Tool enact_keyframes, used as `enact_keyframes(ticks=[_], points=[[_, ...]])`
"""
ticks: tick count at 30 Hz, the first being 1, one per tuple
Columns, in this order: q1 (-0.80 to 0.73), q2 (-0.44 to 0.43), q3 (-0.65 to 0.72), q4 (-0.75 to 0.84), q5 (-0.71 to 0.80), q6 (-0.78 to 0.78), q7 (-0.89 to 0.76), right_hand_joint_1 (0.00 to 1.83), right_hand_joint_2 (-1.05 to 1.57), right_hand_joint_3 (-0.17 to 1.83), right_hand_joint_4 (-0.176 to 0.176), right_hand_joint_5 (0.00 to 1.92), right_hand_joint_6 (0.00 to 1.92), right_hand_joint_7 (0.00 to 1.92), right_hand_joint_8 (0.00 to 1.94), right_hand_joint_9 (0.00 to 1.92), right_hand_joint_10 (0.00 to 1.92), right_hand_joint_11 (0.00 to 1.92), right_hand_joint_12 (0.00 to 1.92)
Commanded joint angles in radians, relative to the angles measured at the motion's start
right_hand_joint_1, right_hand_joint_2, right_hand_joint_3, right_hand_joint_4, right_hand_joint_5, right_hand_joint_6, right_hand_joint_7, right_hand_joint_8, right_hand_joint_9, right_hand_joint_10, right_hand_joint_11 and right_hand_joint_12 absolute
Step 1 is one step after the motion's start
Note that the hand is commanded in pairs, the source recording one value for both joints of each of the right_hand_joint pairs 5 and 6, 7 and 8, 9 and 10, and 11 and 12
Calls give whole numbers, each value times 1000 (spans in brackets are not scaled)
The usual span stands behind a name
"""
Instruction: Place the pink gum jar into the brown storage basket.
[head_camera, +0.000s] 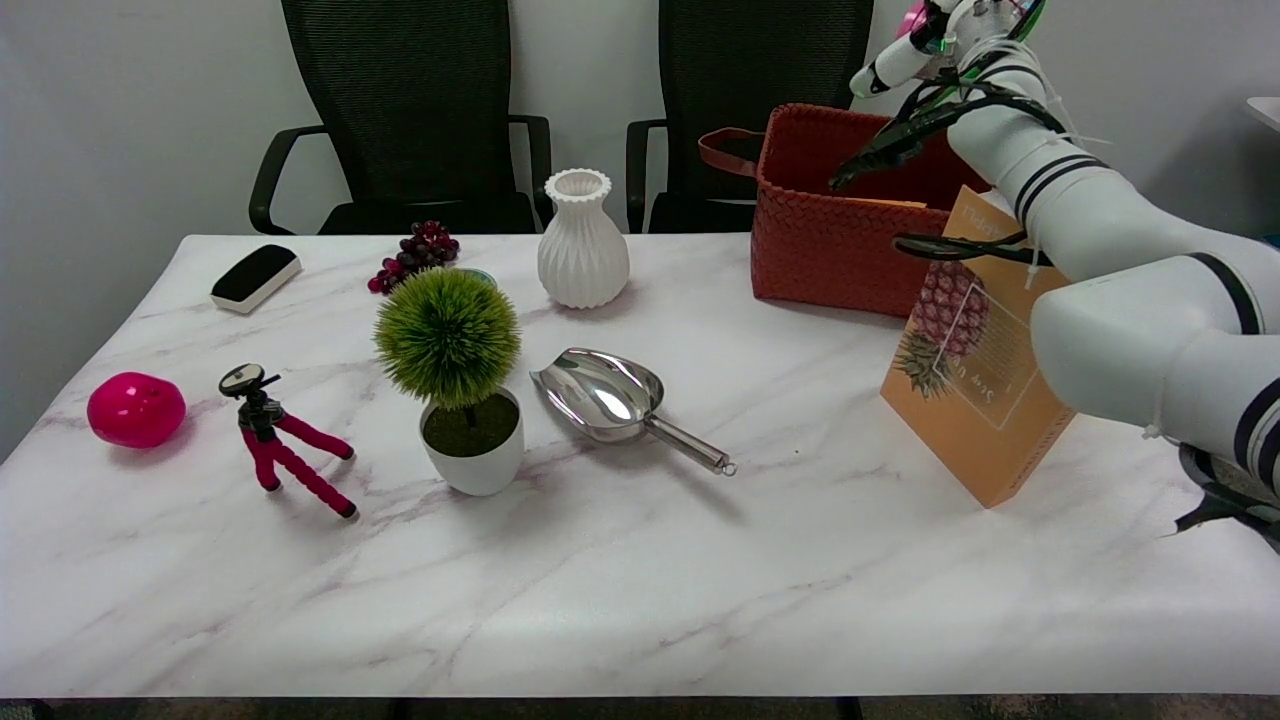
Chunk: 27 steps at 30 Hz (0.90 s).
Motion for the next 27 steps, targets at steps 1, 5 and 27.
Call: enact_keyframes(ticks=[1, 5, 27], points=[[-25, 27, -4, -9, 16, 3, 5, 990, 427, 440, 0, 1028, 1028, 1920, 1920, 1902, 1902, 1920, 1920], [-38, 23, -14, 20, 33, -3, 14, 988, 427, 441, 0, 1031, 1031, 1920, 1920, 1898, 1898, 1920, 1920], [-42, -32, -66, 82, 139, -12, -15, 996, 393, 415, 0, 1009, 1009, 1920, 1920, 1893, 1893, 1920, 1920]])
